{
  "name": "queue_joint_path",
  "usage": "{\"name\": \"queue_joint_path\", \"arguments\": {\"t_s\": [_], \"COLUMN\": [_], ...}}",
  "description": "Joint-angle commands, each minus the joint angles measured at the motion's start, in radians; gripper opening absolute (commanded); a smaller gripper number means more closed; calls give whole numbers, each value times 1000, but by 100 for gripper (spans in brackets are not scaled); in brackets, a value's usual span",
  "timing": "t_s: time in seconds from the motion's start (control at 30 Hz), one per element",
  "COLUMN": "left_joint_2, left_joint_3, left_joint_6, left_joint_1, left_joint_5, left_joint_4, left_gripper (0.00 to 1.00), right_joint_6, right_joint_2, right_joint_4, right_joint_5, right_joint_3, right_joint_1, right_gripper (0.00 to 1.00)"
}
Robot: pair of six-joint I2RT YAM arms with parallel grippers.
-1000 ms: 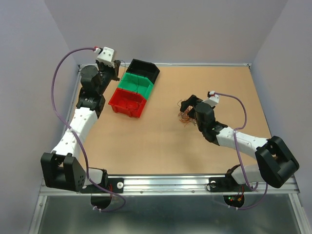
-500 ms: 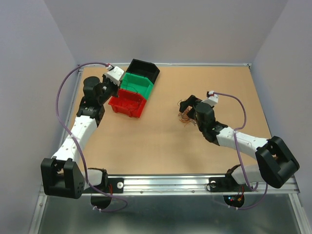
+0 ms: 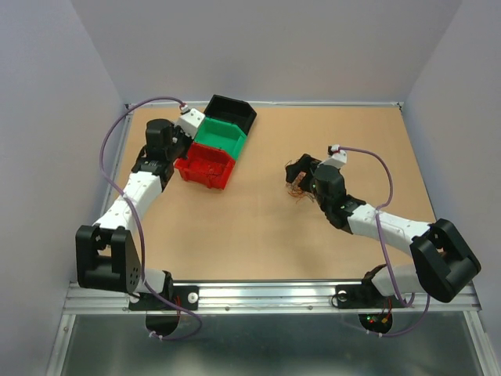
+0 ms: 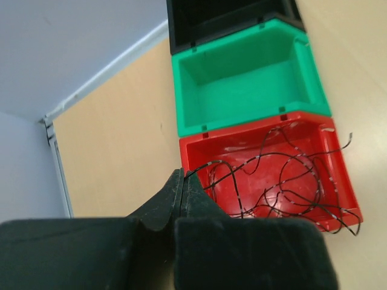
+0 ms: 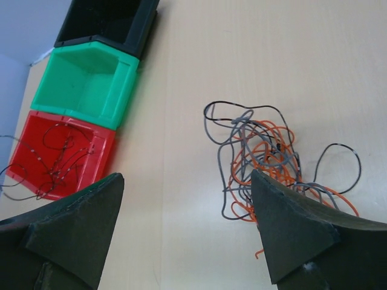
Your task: Untangle the cables
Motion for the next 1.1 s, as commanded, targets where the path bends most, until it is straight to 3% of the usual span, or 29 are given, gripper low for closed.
{"name": "queue_joint_path", "arguments": {"t_s": [0.0,0.33,0.5,0.67,0.93,1.07], "left_joint_2": [53,235,289,244,189,180], "left_joint_3": [64,139,170,152,139,142], "left_joint_6": [22,-32,-71,-96,-134,-148], "left_joint_1": [4,-4,-14,-14,16,35], "left_joint_5": [-104,-133,-165,-152,-75,-32], "left_joint_4": [-30,-82,-85,-76,-94,-107], "left_gripper": [0,0,0,0,0,0], "right_joint_6": [-65,-128,-209,-314,-561,-601], "right_joint_2": [-5,71,118,202,374,461], "right_joint_4": [101,136,249,266,92,66], "right_joint_5": [-108,-300,-556,-728,-765,-756], "right_joint_3": [-8,37,56,139,392,501], "right_joint_1": [-4,-4,0,55,146,168], "right_gripper": [89,79,70,73,80,81]}}
